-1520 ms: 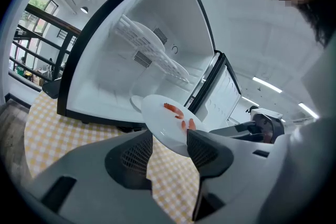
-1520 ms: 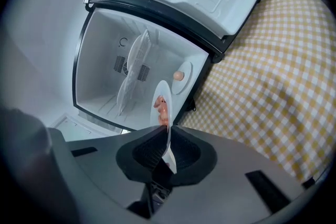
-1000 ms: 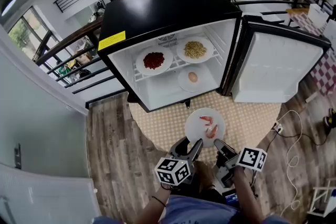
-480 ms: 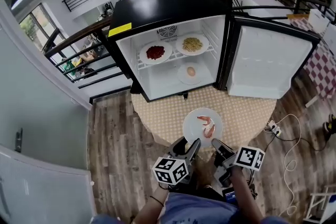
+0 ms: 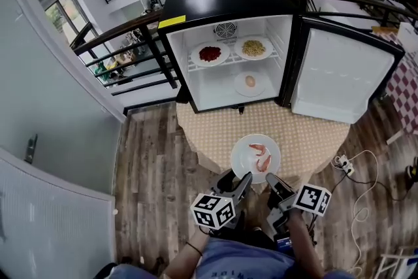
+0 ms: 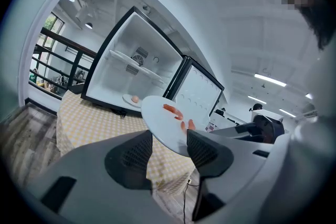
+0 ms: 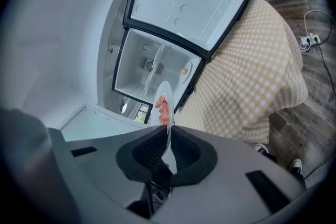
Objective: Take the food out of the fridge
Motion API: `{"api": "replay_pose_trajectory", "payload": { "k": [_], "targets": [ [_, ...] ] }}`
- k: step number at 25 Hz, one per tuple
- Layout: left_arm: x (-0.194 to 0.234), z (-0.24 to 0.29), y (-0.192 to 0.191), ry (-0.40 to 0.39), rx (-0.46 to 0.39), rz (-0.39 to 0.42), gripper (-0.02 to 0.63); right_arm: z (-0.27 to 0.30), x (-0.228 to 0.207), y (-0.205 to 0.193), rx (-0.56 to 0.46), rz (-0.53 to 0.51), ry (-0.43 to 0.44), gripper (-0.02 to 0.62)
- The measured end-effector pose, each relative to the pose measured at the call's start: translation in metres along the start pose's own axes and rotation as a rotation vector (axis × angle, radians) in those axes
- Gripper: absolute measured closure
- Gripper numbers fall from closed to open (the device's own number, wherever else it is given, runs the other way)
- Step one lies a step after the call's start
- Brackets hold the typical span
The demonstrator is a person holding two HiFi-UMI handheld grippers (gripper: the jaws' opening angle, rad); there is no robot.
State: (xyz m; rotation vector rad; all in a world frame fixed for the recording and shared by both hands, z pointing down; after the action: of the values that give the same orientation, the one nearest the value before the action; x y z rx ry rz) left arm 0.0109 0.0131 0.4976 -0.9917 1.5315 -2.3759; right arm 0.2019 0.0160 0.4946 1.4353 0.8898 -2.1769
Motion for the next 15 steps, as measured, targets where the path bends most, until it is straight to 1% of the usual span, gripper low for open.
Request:
{"api": "replay_pose_trajectory", "payload": {
  "k": [4, 9, 15],
  "targets": [
    [-0.006, -0.013, 0.000, 0.014, -0.010, 0.008, 0.397, -0.007, 0.005, -0.007, 0.006, 0.001, 0.000, 0.566],
    [-0.005, -0.022, -0.002, 0.018, 0.009, 0.003, 0.397, -0.009, 0.008, -0.018, 0.015, 0.002, -0.021, 0.563],
    [0.003, -0.029, -0.001, 0.019, 0.016, -0.024, 0.397, -0.001, 0.014, -0.025, 0.020, -0.007, -0.018, 0.563]
  ]
}}
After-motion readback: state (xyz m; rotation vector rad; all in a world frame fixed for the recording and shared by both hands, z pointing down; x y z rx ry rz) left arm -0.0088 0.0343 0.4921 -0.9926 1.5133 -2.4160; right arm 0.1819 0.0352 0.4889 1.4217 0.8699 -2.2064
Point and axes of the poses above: the fingertips, and each gripper's own axes: z forward along the fingers, x to its left, y out of its top, the point moved 8 cm from there along -z, backward along the fingers
